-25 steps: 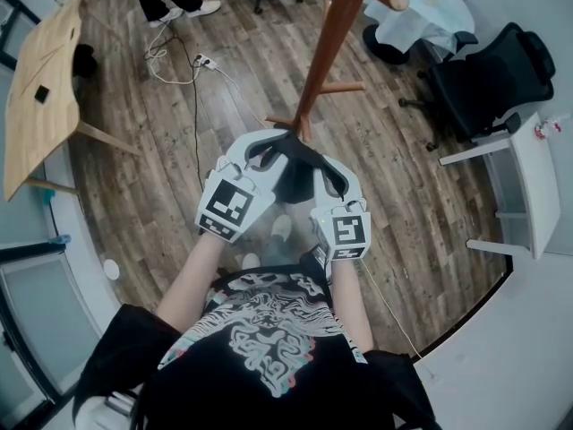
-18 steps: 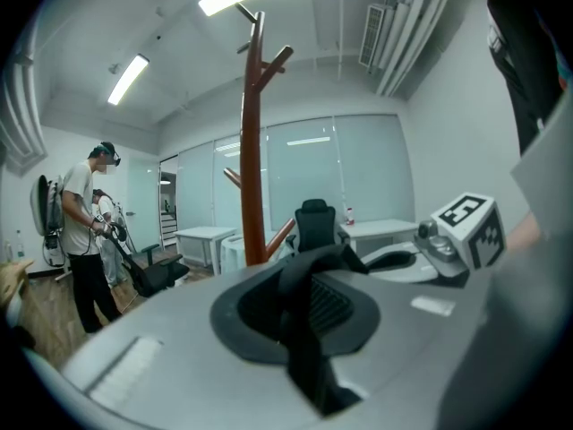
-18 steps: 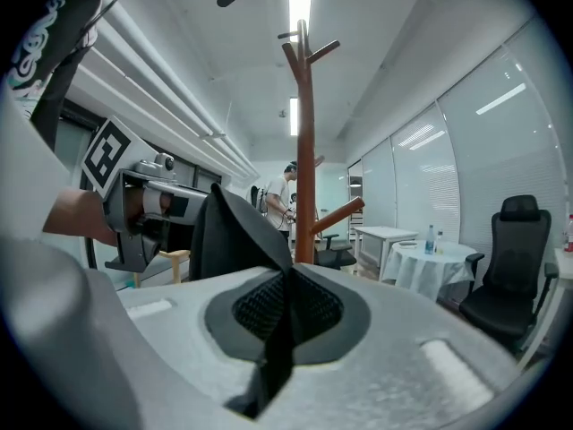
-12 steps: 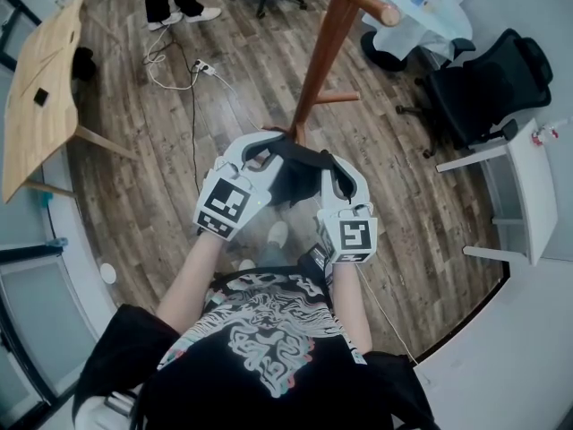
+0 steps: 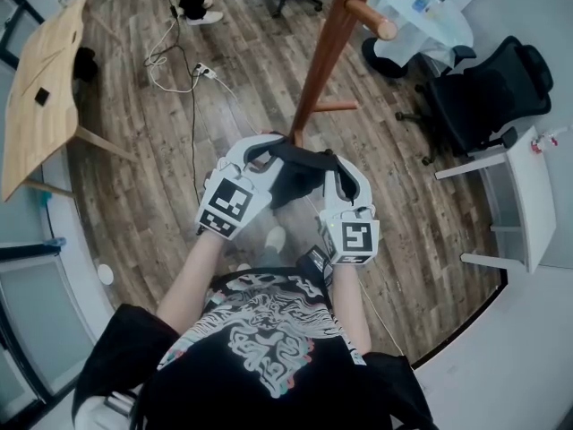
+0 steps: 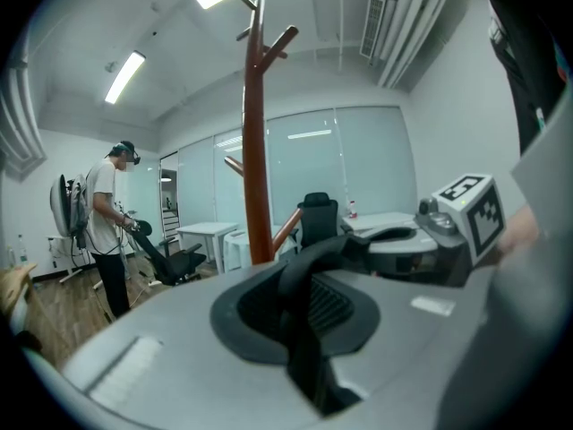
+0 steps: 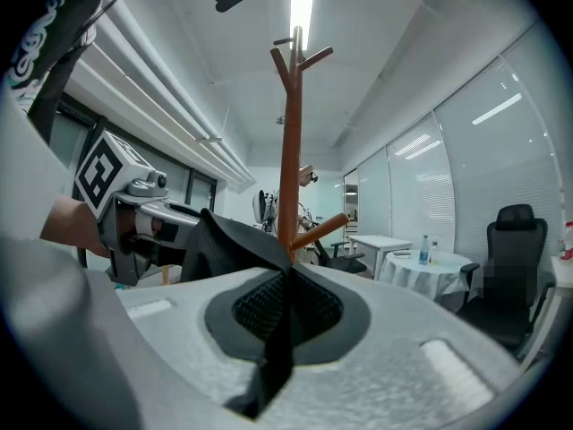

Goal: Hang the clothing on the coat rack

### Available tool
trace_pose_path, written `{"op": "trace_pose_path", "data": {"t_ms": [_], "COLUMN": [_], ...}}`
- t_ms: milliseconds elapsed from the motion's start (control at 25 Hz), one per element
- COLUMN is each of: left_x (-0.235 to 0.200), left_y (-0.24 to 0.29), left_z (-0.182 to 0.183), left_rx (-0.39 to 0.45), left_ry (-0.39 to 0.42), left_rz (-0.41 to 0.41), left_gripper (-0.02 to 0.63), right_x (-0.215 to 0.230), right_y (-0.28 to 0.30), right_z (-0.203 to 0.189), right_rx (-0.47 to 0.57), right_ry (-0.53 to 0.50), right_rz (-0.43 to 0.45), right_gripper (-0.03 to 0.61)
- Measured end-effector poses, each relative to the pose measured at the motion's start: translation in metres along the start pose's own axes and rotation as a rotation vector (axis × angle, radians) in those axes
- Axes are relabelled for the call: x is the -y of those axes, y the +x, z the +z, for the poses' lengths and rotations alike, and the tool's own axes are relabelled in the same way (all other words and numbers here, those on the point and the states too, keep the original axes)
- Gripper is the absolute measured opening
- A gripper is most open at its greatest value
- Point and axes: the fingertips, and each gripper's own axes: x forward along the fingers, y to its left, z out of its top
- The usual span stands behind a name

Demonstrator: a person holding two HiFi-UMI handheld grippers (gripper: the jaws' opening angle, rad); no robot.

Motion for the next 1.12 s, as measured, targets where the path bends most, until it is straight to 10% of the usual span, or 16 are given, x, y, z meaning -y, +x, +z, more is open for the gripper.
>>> {"op": "trace_pose_path", "data": {"t_ms": [1120], "left_x": [-0.027], "left_y": [0.037], "left_z": [-0.030], "left_rx": [-0.108], "left_ry": [-0.004], "left_rz": [0.070], "left_gripper": [0.015], "right_x": [0.027], "right_y": [0.045], "right_z": [0.002], "right_rx": [0.038], "right_ry": [-0.015], "right_rz": [0.073], "right_gripper": [0.002]}}
